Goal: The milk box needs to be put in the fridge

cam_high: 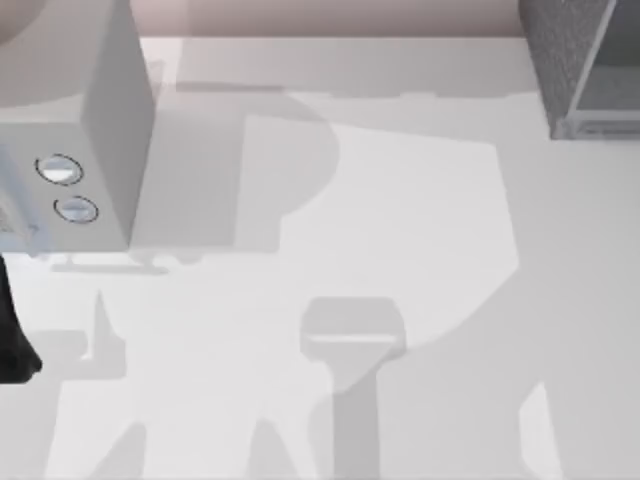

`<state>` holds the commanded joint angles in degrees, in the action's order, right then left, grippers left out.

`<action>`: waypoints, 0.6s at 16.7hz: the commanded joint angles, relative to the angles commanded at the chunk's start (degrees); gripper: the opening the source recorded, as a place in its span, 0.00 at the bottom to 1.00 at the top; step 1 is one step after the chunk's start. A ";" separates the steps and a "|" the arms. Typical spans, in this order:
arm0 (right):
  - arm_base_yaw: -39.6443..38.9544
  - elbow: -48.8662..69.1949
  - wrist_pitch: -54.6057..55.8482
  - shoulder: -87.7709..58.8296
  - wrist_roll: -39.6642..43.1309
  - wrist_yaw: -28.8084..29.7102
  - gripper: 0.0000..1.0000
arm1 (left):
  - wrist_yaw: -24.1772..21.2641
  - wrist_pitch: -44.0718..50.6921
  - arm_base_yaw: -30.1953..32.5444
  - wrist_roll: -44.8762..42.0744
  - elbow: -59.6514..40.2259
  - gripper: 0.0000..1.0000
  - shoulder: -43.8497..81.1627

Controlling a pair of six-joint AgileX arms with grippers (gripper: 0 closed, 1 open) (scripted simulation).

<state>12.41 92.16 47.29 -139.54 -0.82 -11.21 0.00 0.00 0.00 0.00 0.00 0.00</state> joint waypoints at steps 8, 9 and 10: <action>0.00 0.00 0.00 0.00 0.00 0.00 0.90 | 0.00 0.00 0.00 0.00 0.00 1.00 0.00; 0.00 0.00 0.00 0.00 0.00 0.00 0.98 | 0.00 0.00 0.00 0.00 0.00 1.00 0.00; 0.00 0.00 0.00 0.00 0.00 0.00 1.00 | 0.00 0.00 0.00 0.00 0.00 1.00 0.00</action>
<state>12.41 92.16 47.29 -139.54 -0.82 -11.21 0.00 0.00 0.00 0.00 0.00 0.00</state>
